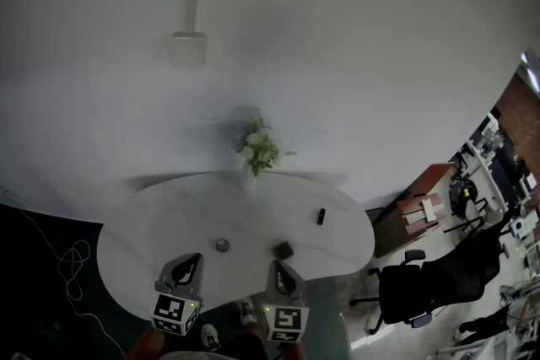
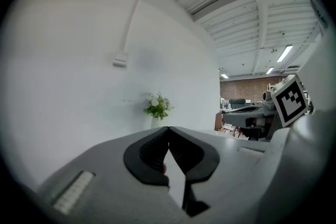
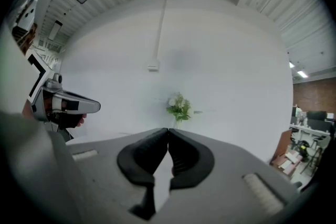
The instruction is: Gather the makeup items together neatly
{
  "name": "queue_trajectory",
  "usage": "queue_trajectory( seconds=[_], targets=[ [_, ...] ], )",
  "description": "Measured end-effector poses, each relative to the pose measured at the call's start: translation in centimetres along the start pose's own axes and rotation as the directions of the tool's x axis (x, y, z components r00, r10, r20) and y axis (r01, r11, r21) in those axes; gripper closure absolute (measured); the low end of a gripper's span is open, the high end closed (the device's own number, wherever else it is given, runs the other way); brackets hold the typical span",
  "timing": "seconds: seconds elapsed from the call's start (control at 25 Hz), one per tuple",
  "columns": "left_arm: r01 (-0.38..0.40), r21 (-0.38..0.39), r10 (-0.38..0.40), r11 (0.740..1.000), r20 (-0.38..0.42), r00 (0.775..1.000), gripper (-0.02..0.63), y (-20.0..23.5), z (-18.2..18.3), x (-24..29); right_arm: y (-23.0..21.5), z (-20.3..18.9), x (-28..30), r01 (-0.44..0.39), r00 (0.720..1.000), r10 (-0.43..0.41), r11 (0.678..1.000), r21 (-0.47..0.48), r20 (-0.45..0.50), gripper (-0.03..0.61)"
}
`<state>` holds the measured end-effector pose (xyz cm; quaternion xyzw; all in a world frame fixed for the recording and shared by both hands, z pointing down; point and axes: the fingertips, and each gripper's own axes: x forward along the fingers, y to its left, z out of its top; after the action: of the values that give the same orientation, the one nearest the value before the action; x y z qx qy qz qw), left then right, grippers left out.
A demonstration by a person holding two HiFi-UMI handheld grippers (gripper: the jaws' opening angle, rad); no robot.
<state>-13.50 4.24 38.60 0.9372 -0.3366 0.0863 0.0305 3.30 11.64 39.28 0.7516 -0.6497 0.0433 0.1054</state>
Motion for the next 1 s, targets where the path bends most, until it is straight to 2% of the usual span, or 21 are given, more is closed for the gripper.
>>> queue_trajectory(
  seconds=[0.28,0.52,0.72,1.0],
  targets=[
    [0.102,-0.014,-0.102,0.995,-0.005,0.995,0.603,-4.1,-0.1,3.1,-4.8,-1.5,-1.9,0.099,0.994,-0.099,0.995,-0.007,-0.042,0.572],
    [0.133,-0.020,-0.134,0.991,-0.036,0.990,0.603,-7.1,-1.1,7.4,-9.4,-3.8,-1.0,0.125,0.989,-0.124,0.992,0.015,-0.084,0.572],
    [0.105,-0.046,-0.108,0.993,-0.079,0.991,0.603,-8.7,-2.9,10.2,-12.1,-6.3,1.0,0.085,0.988,-0.080,0.996,0.026,-0.135,0.572],
    [0.021,-0.096,-0.034,0.995,-0.140,0.990,0.603,-9.7,-6.2,13.8,-13.7,-10.3,5.0,-0.025,0.981,0.034,0.999,0.045,-0.192,0.572]
  ],
)
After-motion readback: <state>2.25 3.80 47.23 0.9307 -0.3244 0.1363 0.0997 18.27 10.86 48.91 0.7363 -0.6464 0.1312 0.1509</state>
